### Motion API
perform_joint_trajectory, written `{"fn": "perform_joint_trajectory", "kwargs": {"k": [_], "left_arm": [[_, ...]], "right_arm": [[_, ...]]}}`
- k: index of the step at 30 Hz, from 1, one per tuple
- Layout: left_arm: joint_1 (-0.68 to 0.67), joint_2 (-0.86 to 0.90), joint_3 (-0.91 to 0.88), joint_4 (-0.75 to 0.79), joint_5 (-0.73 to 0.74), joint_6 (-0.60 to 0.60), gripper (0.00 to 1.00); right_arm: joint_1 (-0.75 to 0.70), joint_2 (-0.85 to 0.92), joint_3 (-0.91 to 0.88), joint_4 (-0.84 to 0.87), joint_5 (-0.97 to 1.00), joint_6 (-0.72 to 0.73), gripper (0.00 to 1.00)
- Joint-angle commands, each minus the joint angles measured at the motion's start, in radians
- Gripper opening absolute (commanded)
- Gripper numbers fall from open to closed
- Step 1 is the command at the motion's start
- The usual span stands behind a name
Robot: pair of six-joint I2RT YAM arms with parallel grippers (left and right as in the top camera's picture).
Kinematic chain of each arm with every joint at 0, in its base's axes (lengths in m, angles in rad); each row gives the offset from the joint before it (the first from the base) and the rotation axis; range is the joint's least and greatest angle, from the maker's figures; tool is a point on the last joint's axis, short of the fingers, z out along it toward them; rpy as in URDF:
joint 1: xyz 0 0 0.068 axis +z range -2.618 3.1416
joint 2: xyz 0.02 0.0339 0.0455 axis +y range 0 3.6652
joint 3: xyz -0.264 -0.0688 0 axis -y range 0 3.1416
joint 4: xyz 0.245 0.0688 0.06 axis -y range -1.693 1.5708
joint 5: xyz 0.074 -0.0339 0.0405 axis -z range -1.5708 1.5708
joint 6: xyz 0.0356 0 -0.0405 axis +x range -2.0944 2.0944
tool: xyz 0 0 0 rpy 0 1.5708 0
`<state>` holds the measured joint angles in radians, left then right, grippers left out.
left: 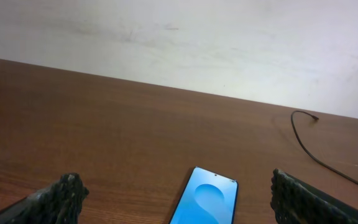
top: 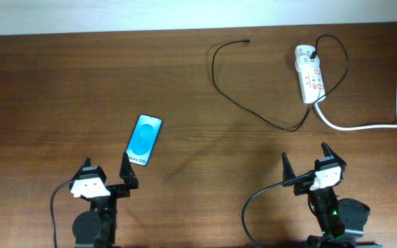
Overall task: Plug charger to phone and switch on socket
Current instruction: 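Move the left gripper toward the blue-screened phone on the table, then grasp the phone with the left gripper and lift it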
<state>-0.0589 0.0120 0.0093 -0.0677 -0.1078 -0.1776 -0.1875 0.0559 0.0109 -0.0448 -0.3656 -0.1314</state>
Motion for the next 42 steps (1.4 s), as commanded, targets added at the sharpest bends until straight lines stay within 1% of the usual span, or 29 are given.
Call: {"fn": "perform_joint_trajectory", "kwargs": {"k": [1,12,14,15,16,18,21,25,29,33,35,36,40,41,42], "left_arm": [[-0.003,0.002,0.0,-0.009,0.014,-0.011,0.99],[-0.004,0.002,0.0,-0.013,0.053,-0.011,0.99],[-0.004,0.002,0.003,-0.009,0.138,-0.011,0.99],[-0.004,0.002,0.016,-0.01,0.223,-0.011,0.99],[-0.004,0.002,0.037,-0.019,0.275,-0.012,0.99],[-0.004,0.002,0.108,-0.079,0.307,-0.012,0.99],[-0.004,0.008,0.234,-0.169,0.306,-0.011,0.99],[-0.004,0.064,0.425,-0.282,0.307,-0.011,0.99],[-0.004,0.188,0.605,-0.373,0.307,-0.011,0.99],[-0.004,0.363,0.772,-0.505,0.317,-0.003,0.99],[-0.004,0.488,0.858,-0.578,0.42,0.075,0.99],[-0.004,0.538,0.887,-0.609,0.449,0.097,0.99],[-0.005,0.766,0.993,-0.757,0.461,0.158,0.99],[-0.005,0.826,1.0,-0.776,0.464,0.176,0.99],[-0.005,0.851,1.0,-0.78,0.464,0.176,0.99]], "right_arm": [[-0.004,-0.009,-0.005,-0.005,-0.023,0.0,0.98],[-0.004,-0.009,-0.005,-0.005,-0.023,0.0,0.98],[-0.004,-0.009,-0.005,-0.005,-0.023,0.0,0.98],[-0.004,-0.009,-0.005,-0.005,-0.023,0.0,0.98],[-0.004,-0.009,-0.005,-0.005,-0.023,0.0,0.98],[-0.004,-0.009,-0.005,-0.005,-0.023,0.0,0.98],[-0.004,-0.009,-0.005,-0.005,-0.023,0.0,0.98],[-0.004,-0.009,-0.005,-0.005,-0.023,0.0,0.98],[-0.004,-0.009,-0.005,-0.005,-0.023,0.0,0.98],[-0.004,-0.009,-0.005,-0.005,-0.023,0.0,0.98],[-0.004,-0.009,-0.005,-0.005,-0.023,0.0,0.98],[-0.004,-0.009,-0.005,-0.005,-0.023,0.0,0.98],[-0.004,-0.009,-0.005,-0.005,-0.023,0.0,0.98],[-0.004,-0.009,-0.005,-0.005,-0.023,0.0,0.98],[-0.004,-0.009,-0.005,-0.005,-0.023,0.0,0.98]]}}
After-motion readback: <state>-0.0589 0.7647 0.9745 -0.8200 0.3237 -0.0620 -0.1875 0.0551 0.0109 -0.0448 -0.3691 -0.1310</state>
